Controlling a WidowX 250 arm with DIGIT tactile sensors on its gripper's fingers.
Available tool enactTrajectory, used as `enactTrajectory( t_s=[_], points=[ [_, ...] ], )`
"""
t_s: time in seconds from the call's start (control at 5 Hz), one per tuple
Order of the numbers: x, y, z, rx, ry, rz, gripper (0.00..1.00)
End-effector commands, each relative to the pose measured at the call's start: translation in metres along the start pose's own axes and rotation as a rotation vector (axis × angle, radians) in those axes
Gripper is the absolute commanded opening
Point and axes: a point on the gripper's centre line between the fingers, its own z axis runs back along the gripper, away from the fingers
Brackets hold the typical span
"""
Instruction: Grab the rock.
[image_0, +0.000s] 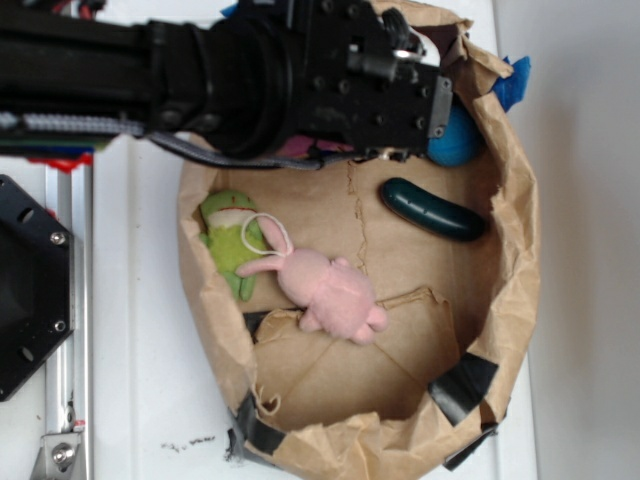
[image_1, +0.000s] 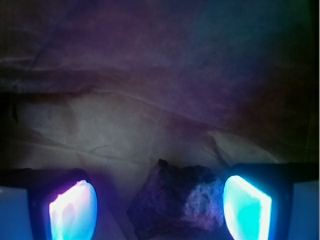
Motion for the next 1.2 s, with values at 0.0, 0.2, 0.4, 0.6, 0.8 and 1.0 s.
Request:
enactTrajectory(
  t_s=[0.0,0.2,0.4,0.6,0.8,1.0],
  points=[
    [0.014,-0.004,-0.008,-0.048,-0.03,0.027,1.0],
    [0.012,-0.001,-0.004,-0.051,-0.023,0.032,0.0],
    [0.011,0.001,-0.002,-0.052,-0.021,0.031,0.0],
    [0.009,0.002,0.0,-0.058,-0.019,0.027,0.0],
    [0.009,0.003,0.002,-0.066,-0.012,0.024,0.0],
    [0.01,0.004,0.009,-0.086,0.007,-0.026,0.0]
  ],
)
